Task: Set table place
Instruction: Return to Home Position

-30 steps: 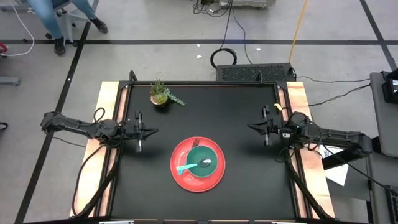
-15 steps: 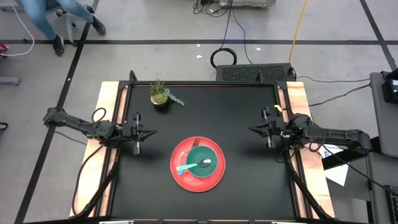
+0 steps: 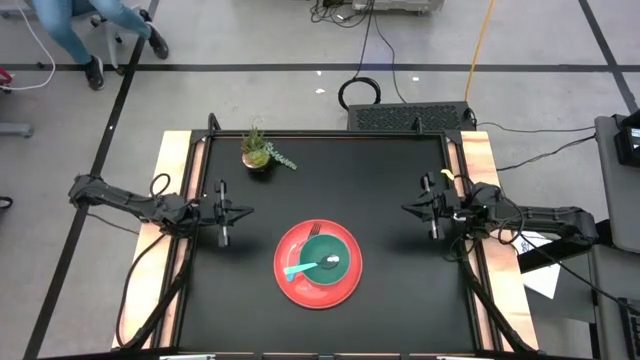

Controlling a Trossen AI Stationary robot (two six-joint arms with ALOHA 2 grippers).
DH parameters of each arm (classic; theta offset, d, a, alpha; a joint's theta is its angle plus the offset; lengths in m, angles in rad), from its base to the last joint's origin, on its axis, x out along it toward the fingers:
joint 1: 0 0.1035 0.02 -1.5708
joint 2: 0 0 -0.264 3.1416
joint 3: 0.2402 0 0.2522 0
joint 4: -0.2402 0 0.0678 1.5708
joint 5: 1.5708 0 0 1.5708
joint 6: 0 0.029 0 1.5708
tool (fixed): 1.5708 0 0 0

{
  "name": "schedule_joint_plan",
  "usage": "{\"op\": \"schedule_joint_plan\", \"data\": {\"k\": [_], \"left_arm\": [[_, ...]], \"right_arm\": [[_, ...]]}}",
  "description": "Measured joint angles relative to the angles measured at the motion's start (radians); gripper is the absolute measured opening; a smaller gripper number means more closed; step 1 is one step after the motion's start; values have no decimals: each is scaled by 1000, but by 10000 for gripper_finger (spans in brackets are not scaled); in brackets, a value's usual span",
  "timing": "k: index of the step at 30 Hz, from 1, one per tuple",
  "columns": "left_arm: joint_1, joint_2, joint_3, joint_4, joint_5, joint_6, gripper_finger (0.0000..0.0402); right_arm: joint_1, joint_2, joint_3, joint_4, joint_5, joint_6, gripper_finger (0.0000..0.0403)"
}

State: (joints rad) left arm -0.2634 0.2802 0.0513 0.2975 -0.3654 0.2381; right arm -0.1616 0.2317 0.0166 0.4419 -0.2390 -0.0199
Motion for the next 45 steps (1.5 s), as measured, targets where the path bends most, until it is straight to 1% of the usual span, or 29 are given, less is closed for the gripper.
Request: {"op": "schedule_joint_plan", "data": {"k": [2, 5, 8, 10, 13, 21, 24, 27, 32, 38, 45], "left_arm": [[16, 0, -1, -3, 49, 6, 0], [30, 0, -32, 74, 174, 34, 0], [42, 0, -42, 94, 236, 44, 0], [51, 0, -42, 97, 233, 28, 0], [62, 0, -42, 97, 237, -2, 0], [63, 0, -42, 85, 261, 9, 3], [63, 0, -42, 53, 227, 15, 11], [63, 0, -42, 60, 177, 14, 18], [63, 1, -41, 68, 131, -21, 13], [63, 1, -41, 64, 129, -32, 3], [63, 1, -41, 65, 129, -34, 29]], "right_arm": [[0, 0, -1, 0, 0, -9, 0], [0, 0, -1, 0, -1, -14, 0], [0, 0, -1, 0, -26, -16, 0], [0, 0, -1, 2, -49, -16, 0], [0, 0, -2, 2, -51, -9, 0], [0, 0, -2, 2, -51, -24, 0], [0, 0, -2, 3, -51, -25, 0], [0, 1, -2, 35, -51, -7, 0], [0, 1, -2, 62, -51, 26, 0], [0, 0, -2, 55, -51, 27, 0], [0, 0, -2, 55, -51, 27, 0]]}}
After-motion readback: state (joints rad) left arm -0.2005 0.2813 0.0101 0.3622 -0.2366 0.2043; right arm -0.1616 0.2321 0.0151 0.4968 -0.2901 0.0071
